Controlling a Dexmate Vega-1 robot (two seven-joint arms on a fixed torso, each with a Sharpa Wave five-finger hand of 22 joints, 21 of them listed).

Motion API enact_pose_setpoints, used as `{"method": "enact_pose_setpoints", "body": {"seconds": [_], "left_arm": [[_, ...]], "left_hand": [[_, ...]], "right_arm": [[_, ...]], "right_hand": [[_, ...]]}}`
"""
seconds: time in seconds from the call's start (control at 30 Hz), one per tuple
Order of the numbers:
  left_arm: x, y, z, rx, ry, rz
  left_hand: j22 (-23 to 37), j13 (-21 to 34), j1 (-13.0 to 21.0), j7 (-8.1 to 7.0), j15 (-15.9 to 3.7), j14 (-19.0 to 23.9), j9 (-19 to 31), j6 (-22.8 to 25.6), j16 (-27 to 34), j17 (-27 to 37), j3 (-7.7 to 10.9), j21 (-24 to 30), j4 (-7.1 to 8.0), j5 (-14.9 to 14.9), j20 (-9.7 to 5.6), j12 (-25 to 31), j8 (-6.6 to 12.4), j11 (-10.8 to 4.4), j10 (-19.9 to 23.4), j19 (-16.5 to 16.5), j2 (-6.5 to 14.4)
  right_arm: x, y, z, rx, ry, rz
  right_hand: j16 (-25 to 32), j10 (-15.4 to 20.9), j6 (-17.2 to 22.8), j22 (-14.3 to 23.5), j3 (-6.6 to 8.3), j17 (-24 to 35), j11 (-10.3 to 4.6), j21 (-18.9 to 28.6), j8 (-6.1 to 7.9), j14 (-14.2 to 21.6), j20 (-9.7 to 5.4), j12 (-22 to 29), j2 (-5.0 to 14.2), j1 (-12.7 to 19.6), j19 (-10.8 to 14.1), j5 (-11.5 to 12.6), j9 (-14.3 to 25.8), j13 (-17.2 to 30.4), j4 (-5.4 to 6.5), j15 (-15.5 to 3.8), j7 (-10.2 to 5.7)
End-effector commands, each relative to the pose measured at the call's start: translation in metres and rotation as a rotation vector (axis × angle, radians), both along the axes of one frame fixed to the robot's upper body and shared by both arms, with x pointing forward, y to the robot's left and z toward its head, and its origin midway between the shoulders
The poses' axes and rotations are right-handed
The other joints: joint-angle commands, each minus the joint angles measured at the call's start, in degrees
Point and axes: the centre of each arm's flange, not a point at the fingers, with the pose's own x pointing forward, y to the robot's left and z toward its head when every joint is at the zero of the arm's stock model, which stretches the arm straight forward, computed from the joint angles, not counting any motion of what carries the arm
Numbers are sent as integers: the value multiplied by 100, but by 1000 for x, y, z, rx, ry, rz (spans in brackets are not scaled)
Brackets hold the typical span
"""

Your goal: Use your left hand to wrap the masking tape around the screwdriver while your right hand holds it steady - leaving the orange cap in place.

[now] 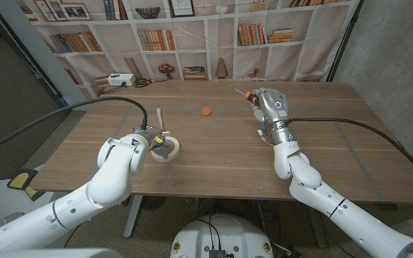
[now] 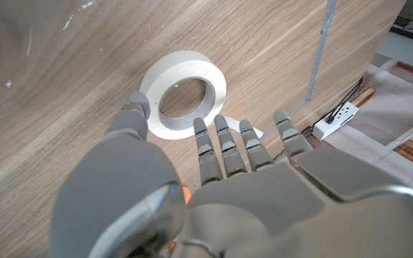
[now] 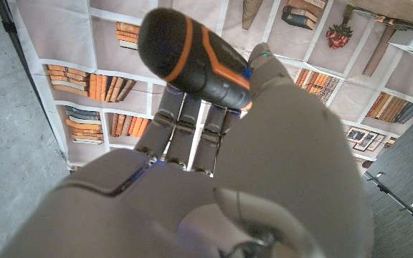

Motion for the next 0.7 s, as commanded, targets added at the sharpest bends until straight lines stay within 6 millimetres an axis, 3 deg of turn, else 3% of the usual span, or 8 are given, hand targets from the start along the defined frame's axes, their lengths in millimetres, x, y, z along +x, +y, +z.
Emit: {"method": "enact_pose_setpoints", "body": {"seconds": [0.03, 0.13, 0.47, 0.7], "left_arm": [[13, -3, -12, 26, 42, 9], [16, -3, -15, 18, 46, -4], [26, -10, -23, 48, 50, -28], [30, -14, -30, 74, 52, -31]], "left_hand": [[17, 38, 97, 23, -192, 259, 21, -136, 117, 26, -74, 112, 20, 17, -93, -33, -80, -37, 14, 233, 76], [16, 43, 130, 18, -217, 310, 20, -176, 130, 19, -104, 142, 20, 8, -124, -43, -107, -42, 15, 312, 88], [11, 56, 200, -3, -303, 318, 17, -147, 111, -2, -168, 30, 32, -24, -12, -36, -119, -82, 105, 53, 152], [8, 66, 188, -1, -304, 390, 16, -143, 117, -16, -270, 10, 30, -32, 9, -47, -133, -76, 122, 19, 46]], "right_arm": [[-2, -1, -2, -1, 5, -6], [-2, -1, -2, 1, 9, -7], [-4, -2, -4, 5, 9, -15], [-4, -2, -5, 7, 14, -13]], "right_hand": [[-20, 390, 915, 1, 35, 48, -318, 69, 12, 1317, -796, 17, 885, 853, -70, 47, 37, 23, 29, -1759, -665], [-27, 393, 915, -7, 35, 60, -317, 82, 7, 1321, -795, 15, 885, 853, -77, 47, 38, 26, 30, -1758, -663], [-62, 400, 928, -44, 36, 114, -312, 144, -12, 1338, -793, -3, 884, 854, -114, 46, 42, 31, 30, -1757, -671], [-83, 411, 931, -70, 38, 149, -317, 183, -26, 1348, -794, -12, 883, 856, -137, 44, 44, 33, 29, -1757, -675]]}}
